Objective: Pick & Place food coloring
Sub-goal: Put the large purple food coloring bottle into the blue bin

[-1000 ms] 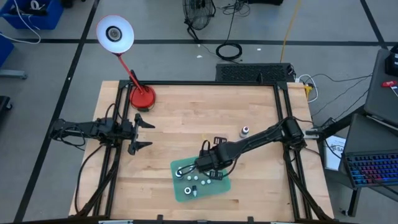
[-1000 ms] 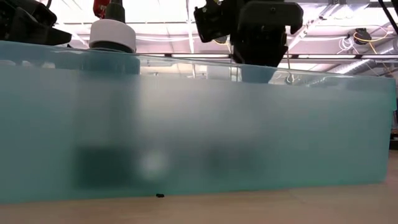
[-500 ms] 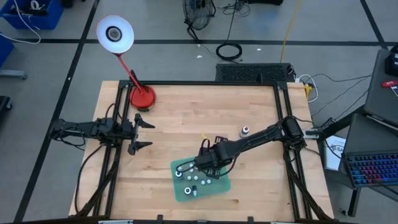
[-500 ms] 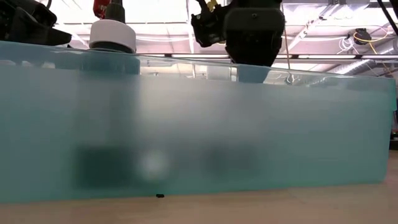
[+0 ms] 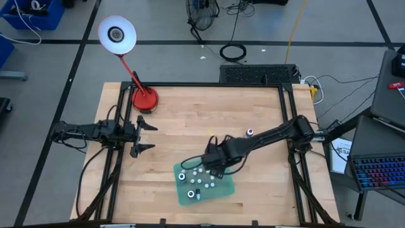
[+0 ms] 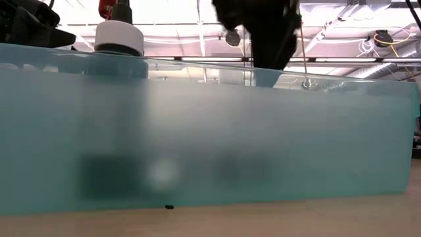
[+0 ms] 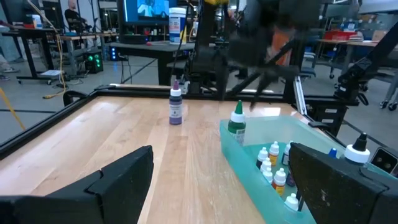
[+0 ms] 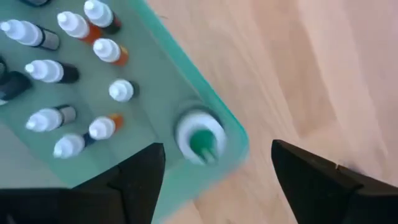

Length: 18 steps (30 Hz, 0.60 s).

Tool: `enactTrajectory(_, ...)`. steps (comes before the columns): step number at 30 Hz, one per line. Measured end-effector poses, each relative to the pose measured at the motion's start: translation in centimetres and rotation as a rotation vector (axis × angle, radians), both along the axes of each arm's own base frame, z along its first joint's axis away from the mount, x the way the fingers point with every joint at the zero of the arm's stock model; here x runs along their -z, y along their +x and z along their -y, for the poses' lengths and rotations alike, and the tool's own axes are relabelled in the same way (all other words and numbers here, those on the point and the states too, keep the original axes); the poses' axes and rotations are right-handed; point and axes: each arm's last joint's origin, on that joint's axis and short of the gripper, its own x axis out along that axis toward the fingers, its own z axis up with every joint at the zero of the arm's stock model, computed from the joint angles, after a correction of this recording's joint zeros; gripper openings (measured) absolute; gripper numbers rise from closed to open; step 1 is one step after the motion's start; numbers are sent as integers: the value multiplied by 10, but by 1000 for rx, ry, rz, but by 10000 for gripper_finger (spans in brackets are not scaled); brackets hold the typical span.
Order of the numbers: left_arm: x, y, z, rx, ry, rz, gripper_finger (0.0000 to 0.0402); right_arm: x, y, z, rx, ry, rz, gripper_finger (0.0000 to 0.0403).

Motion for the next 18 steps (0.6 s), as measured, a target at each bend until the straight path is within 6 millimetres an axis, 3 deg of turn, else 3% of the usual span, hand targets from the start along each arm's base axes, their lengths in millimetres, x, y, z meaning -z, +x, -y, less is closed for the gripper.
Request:
enactTrajectory(10,0,0,0,0,0,-3,365,-71,-73,42,345,-81,-68,263)
enactTrajectory(14,1,0,0,0,1,-6,365,-80,-92,70,439,-48,8,265)
enactTrajectory(18,1,0,0,0,1,-6,365,-67,-115,100,527,-71,-78,265)
